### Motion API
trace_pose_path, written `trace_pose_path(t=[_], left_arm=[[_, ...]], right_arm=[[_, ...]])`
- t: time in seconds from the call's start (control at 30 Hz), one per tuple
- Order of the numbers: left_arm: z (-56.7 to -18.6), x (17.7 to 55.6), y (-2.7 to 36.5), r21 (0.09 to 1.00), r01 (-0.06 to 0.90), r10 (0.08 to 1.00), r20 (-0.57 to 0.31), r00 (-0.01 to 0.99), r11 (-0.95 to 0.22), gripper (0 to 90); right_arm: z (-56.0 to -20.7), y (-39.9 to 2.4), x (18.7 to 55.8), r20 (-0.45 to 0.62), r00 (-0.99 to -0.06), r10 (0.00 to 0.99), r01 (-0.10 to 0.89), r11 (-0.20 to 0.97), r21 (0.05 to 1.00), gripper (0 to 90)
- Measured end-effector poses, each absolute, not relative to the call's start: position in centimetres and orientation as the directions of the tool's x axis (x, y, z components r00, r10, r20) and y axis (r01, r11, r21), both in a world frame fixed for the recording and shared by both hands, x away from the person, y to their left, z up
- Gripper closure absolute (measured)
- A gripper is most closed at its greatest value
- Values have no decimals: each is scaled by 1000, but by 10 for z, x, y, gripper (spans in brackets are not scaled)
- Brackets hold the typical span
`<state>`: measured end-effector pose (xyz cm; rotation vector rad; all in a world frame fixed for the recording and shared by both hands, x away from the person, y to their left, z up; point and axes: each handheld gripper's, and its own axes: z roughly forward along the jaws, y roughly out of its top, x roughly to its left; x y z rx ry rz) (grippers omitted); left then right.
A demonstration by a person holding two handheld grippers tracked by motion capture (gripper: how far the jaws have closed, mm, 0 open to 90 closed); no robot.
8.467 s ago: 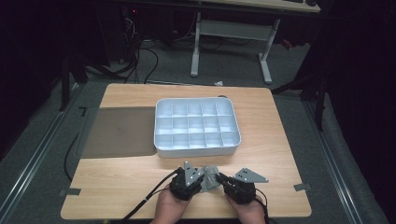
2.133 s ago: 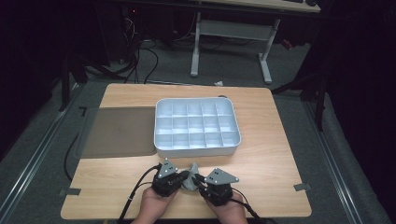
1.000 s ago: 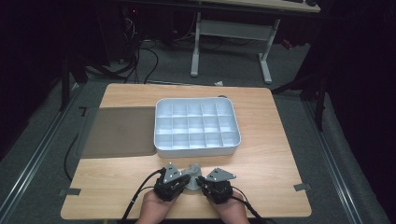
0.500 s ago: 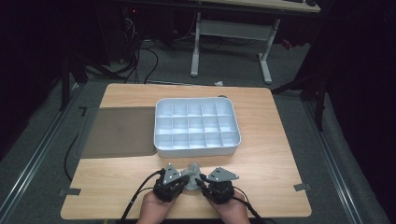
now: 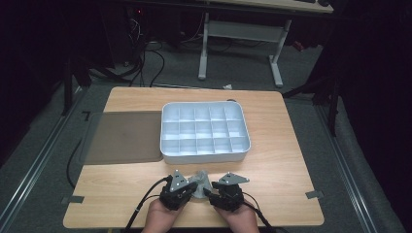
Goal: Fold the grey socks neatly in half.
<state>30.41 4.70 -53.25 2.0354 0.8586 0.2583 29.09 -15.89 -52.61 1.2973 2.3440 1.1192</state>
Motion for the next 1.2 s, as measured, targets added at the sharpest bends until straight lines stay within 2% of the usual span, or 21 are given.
trace_pose_path(t=[0.17,0.23,0.37,0.67,1.2], left_arm=[[-532,304,47,799,477,657,-140,741,-368,854],[-531,304,47,801,486,657,-160,736,-350,802],[-527,300,44,812,476,646,-167,744,-337,773],[-531,299,44,794,482,659,-141,739,-370,826],[-532,298,44,798,477,661,-137,738,-368,834]], right_arm=[[-528,-158,292,185,-582,792,634,300,712,674],[-528,-156,291,175,-595,784,622,311,719,729],[-528,-156,291,173,-597,784,620,313,720,738],[-529,-156,290,157,-606,780,603,322,730,779],[-512,-154,280,126,-629,767,557,332,761,809]])
